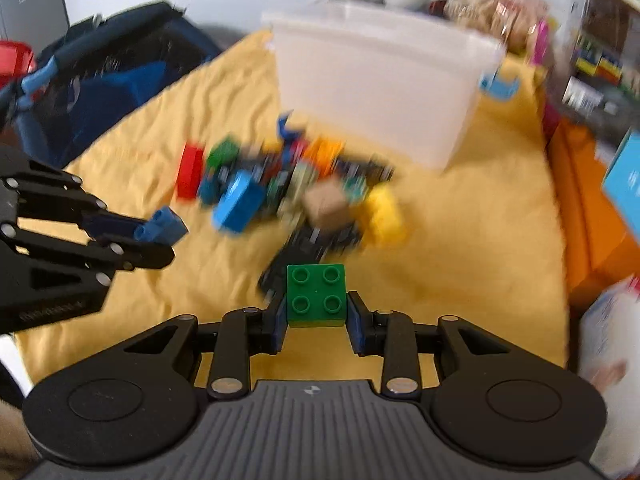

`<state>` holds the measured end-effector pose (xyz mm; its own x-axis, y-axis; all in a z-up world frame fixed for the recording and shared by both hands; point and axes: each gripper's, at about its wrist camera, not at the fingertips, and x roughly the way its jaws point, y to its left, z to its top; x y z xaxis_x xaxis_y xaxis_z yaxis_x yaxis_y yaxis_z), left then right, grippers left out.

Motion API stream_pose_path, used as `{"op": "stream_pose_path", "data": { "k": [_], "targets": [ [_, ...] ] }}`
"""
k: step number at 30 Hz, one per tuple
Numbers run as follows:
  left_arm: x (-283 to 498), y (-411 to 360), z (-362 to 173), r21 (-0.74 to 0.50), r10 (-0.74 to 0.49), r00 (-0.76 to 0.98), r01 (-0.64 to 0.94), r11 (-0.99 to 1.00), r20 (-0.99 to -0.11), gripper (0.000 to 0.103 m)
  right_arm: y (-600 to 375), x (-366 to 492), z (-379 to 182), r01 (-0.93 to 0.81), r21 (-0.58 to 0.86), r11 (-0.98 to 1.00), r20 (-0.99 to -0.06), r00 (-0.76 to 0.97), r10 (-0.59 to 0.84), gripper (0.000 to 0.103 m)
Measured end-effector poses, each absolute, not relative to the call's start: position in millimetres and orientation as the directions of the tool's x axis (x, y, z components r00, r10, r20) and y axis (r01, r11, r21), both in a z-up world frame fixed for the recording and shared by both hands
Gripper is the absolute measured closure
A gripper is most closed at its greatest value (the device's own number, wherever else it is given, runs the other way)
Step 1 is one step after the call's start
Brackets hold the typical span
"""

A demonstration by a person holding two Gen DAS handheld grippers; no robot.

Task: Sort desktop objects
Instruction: 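Carry both bricks over the white bin and open both tools to drop them, then grasp the red brick with the left tool while the right tool grasps the blue brick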

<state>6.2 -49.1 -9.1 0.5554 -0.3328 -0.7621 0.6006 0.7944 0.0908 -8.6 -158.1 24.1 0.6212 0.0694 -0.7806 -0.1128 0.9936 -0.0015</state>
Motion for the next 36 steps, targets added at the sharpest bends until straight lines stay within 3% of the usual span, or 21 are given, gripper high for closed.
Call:
{"op": "stream_pose_path", "data": {
  "k": [10, 18, 21, 23, 26, 28, 33, 36],
  "targets": [
    [130.1, -84.7, 81.0, 0.149, -0.363, 0.705, 0.552, 0.821, -0.609, 0.086, -196.3, 81.3, 107.4, -0.018, -0.092, 0.996, -0.587, 0.808, -0.040, 0.069],
    [225.6, -127.4, 59.0, 0.098, -0.331, 0.672, 0.515, 0.852, -0.662, 0.085, -218.1, 164.9, 105.0, 0.086, -0.048, 0.995, -0.599, 0.795, -0.098, 0.069],
    [232.0, -130.7, 46.8, 0.122, -0.288, 0.668, 0.495, 0.860, -0.686, 0.074, -219.5, 185.2, 94.8, 0.107, -0.048, 0.993, -0.636, 0.763, -0.113, 0.065],
    [221.6, -122.7, 47.0, 0.129, -0.292, 0.675, 0.501, 0.856, -0.677, 0.059, -218.6, 184.2, 94.0, 0.108, -0.042, 0.993, -0.643, 0.758, -0.109, 0.061],
    [192.2, -107.7, 49.2, 0.163, -0.301, 0.698, 0.514, 0.842, -0.650, 0.040, -211.2, 162.0, 100.3, 0.079, -0.063, 0.995, -0.602, 0.792, -0.101, 0.058],
    [165.1, -95.7, 48.0, 0.193, -0.296, 0.713, 0.518, 0.834, -0.636, 0.034, -205.0, 143.7, 103.4, 0.044, -0.070, 0.997, -0.583, 0.809, -0.077, 0.057],
    [92.2, -63.8, 14.2, 0.227, -0.255, 0.696, 0.520, 0.823, -0.671, 0.031, -183.8, 91.7, 86.2, -0.052, -0.093, 0.994, -0.584, 0.812, -0.012, 0.054],
    [53.3, -45.0, -18.6, 0.148, -0.271, 0.620, 0.538, 0.830, -0.736, 0.031, -168.0, 56.8, 56.1, -0.107, -0.123, 0.987, -0.628, 0.778, 0.006, 0.054]
  ]
}}
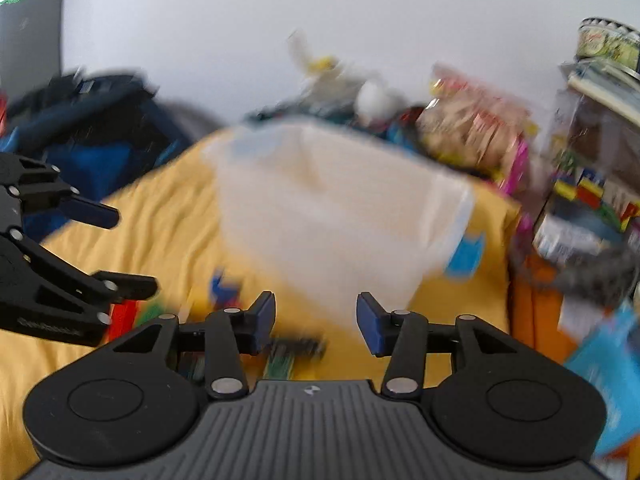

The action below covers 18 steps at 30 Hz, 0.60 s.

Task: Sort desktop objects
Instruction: 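Grasp the red brick with the left tool while the right tool grasps the blue brick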

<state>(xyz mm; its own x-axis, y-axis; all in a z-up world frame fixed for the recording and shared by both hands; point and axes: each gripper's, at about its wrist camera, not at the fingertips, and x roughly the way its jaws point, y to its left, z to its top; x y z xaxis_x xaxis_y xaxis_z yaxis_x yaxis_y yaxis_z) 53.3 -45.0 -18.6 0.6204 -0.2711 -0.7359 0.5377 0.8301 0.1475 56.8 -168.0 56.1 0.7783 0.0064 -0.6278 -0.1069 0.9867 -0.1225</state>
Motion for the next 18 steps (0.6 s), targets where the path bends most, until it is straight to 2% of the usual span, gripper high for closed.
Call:
{"op": "stream_pose_path", "data": {
  "k": [2, 4, 7, 12, 13, 14, 15, 18],
  "targets": [
    [30.0, -32.9, -40.1, 0.035, -0.335, 0.538, 0.564, 0.825, -0.774, 0.031, -162.7, 39.5, 37.5, -0.119, -0.118, 0.986, -0.663, 0.749, 0.011, 0.054],
    [15.7, -25.8, -56.4, -0.027, -0.355, 0.504, 0.547, 0.836, -0.788, 0.031, -159.0, 23.2, 19.3, -0.121, -0.104, 0.987, -0.696, 0.718, 0.015, 0.054],
    [10.2, -25.1, -68.5, -0.021, -0.318, 0.479, 0.528, 0.849, -0.818, 0.034, -157.8, 6.7, 2.9, -0.087, -0.052, 0.995, -0.745, 0.667, 0.019, 0.054],
    [28.4, -28.2, -60.7, -0.049, -0.372, 0.544, 0.516, 0.855, -0.752, 0.037, -152.5, -9.1, -0.1, -0.087, -0.029, 0.996, -0.760, 0.649, 0.034, 0.054],
    [36.3, -35.2, -63.9, -0.047, -0.365, 0.540, 0.514, 0.857, -0.759, 0.049, -150.9, -12.1, 1.4, -0.088, -0.040, 0.995, -0.755, 0.655, 0.028, 0.054],
    [42.6, -40.9, -67.2, -0.042, -0.359, 0.531, 0.518, 0.855, -0.768, 0.069, -151.3, -12.7, 4.0, -0.090, -0.044, 0.995, -0.750, 0.661, 0.027, 0.054],
    [47.9, -47.2, -72.4, -0.037, -0.353, 0.521, 0.522, 0.852, -0.778, 0.078, -151.4, -14.2, 6.3, -0.088, -0.042, 0.995, -0.744, 0.667, 0.027, 0.054],
    [60.3, -61.1, -83.8, -0.012, -0.330, 0.515, 0.525, 0.851, -0.791, 0.080, -152.1, -19.8, 7.7, -0.073, -0.041, 0.996, -0.736, 0.677, 0.019, 0.052]
  ]
}}
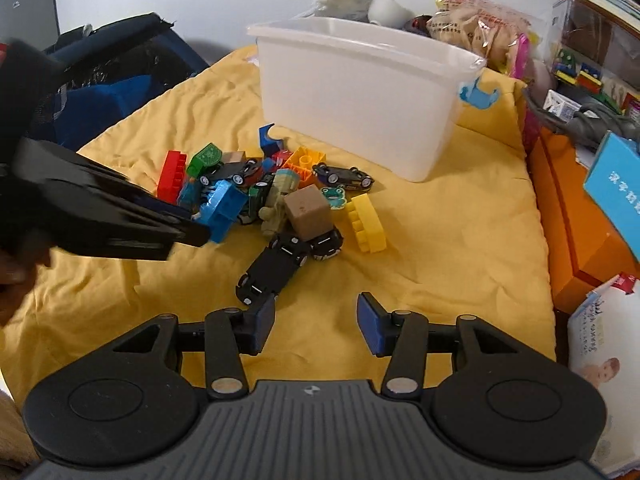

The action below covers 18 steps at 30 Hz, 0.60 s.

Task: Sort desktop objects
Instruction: 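Grasp the red brick with the left tool while the right tool grasps the blue brick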

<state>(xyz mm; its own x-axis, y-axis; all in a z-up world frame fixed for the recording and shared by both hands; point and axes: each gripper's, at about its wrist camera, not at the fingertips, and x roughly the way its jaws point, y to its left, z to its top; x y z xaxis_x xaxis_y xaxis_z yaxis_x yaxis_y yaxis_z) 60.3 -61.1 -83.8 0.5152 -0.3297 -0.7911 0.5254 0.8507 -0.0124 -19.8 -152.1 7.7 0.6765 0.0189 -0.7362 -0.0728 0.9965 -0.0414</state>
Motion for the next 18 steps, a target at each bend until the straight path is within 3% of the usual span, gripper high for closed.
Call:
{"op": "stream_pose_path", "data": {
  "k": [5, 10, 18],
  "targets": [
    [44.2, -62.4, -77.1, 0.049, -0.328, 0.552, 0.559, 0.828, -0.767, 0.093, -154.0, -26.1, 5.0, -0.042, -0.033, 0.999, -0.746, 0.666, 0.003, 0.052],
    [2.5, -45.5, -65.5, 0.171, -0.286, 0.592, 0.597, 0.784, -0.754, 0.093, -151.7, -23.0, 5.2, -0.062, -0.023, 0.998, -0.742, 0.670, 0.025, 0.052],
    [0.0, -25.3, -59.6, 0.106, -0.293, 0.582, 0.554, 0.826, -0.758, 0.086, -134.3, 21.1, 9.9, -0.189, 0.098, 0.977, -0.715, 0.669, 0.201, 0.054]
  ]
}}
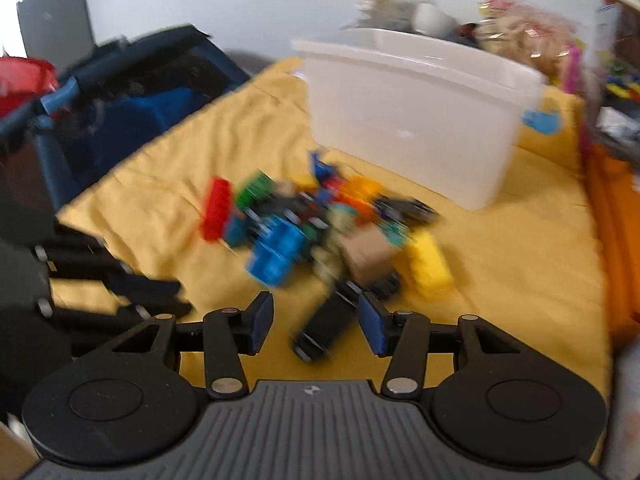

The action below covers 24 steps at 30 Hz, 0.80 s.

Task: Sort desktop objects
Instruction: 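Grasp the red brick with the left tool while the right tool grasps the blue brick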

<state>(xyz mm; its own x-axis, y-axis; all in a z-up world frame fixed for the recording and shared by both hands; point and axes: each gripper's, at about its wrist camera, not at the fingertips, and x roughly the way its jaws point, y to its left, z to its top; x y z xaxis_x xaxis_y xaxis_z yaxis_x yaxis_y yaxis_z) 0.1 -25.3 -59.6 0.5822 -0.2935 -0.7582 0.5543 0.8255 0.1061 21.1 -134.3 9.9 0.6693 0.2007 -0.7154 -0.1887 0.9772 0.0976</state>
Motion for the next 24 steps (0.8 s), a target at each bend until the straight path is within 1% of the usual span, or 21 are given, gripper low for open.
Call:
{"op": "stream_pose_path", "data": {
  "k": [2, 5, 6, 7, 8, 10, 11, 13, 15, 17, 19, 20, 22, 24],
  "targets": [
    [1.6, -20.8, -55.7, 0.106, -0.285, 0.601, 0.530, 0.841, -0.747, 0.085, -130.0, 39.5, 4.8, -0.193, 0.158, 0.968, -0.723, 0.645, 0.247, 0.057],
    [9.1, -12.6, -55.3, 0.098, -0.270, 0.609, 0.501, 0.860, -0.746, 0.084, -123.0, 64.3, -8.3, -0.159, 0.204, 0.966, -0.743, 0.617, 0.259, 0.065],
    [14.1, -9.4, -54.8, 0.084, -0.270, 0.606, 0.490, 0.868, -0.748, 0.083, -123.5, 71.3, -13.9, -0.130, 0.232, 0.964, -0.750, 0.607, 0.262, 0.071],
    [20.4, -6.2, -53.9, 0.063, -0.271, 0.605, 0.472, 0.879, -0.749, 0.082, -126.3, 77.7, -19.7, -0.098, 0.272, 0.957, -0.756, 0.593, 0.276, 0.079],
    [25.5, -3.4, -52.5, 0.048, -0.271, 0.604, 0.458, 0.888, -0.749, 0.080, -128.5, 82.9, -25.4, -0.073, 0.311, 0.948, -0.763, 0.575, 0.295, 0.085],
    [39.2, 0.7, -49.5, 0.009, -0.273, 0.605, 0.420, 0.908, -0.748, 0.077, -130.6, 84.4, -29.0, -0.066, 0.340, 0.938, -0.768, 0.556, 0.317, 0.087],
    [47.3, 2.1, -48.0, -0.010, -0.270, 0.608, 0.396, 0.918, -0.746, 0.074, -129.2, 79.7, -25.6, -0.080, 0.315, 0.946, -0.768, 0.563, 0.304, 0.087],
    [63.3, 1.9, -47.6, -0.036, -0.260, 0.612, 0.353, 0.935, -0.747, 0.070, -122.1, 63.9, -14.3, -0.141, 0.206, 0.968, -0.763, 0.597, 0.249, 0.087],
    [79.5, -1.0, -50.0, -0.059, -0.251, 0.601, 0.320, 0.946, -0.759, 0.069, -113.2, 40.4, -3.4, -0.205, 0.061, 0.977, -0.746, 0.641, 0.181, 0.087],
    [92.8, -5.0, -57.0, -0.072, -0.247, 0.581, 0.307, 0.949, -0.775, 0.069, -108.9, 19.6, 3.0, -0.253, -0.027, 0.967, -0.735, 0.660, 0.152, 0.087],
    [104.6, -9.2, -69.6, -0.041, -0.197, 0.548, 0.284, 0.958, -0.813, 0.069, -108.9, -0.3, 5.6, -0.271, -0.055, 0.961, -0.738, 0.659, 0.144, 0.087],
    [107.4, -7.1, -73.3, -0.053, -0.199, 0.538, 0.275, 0.960, -0.819, 0.072, -110.0, -9.1, 5.6, -0.270, -0.058, 0.961, -0.744, 0.653, 0.139, 0.087],
    [104.9, -0.1, -74.3, -0.069, -0.210, 0.540, 0.271, 0.960, -0.815, 0.073, -112.4, -20.7, 6.2, -0.259, -0.055, 0.964, -0.752, 0.646, 0.131, 0.087],
    [94.3, 6.2, -72.4, -0.062, -0.224, 0.540, 0.300, 0.952, -0.811, 0.073, -114.7, -28.7, 7.3, -0.255, -0.062, 0.965, -0.759, 0.639, 0.121, 0.087]
  ]
}}
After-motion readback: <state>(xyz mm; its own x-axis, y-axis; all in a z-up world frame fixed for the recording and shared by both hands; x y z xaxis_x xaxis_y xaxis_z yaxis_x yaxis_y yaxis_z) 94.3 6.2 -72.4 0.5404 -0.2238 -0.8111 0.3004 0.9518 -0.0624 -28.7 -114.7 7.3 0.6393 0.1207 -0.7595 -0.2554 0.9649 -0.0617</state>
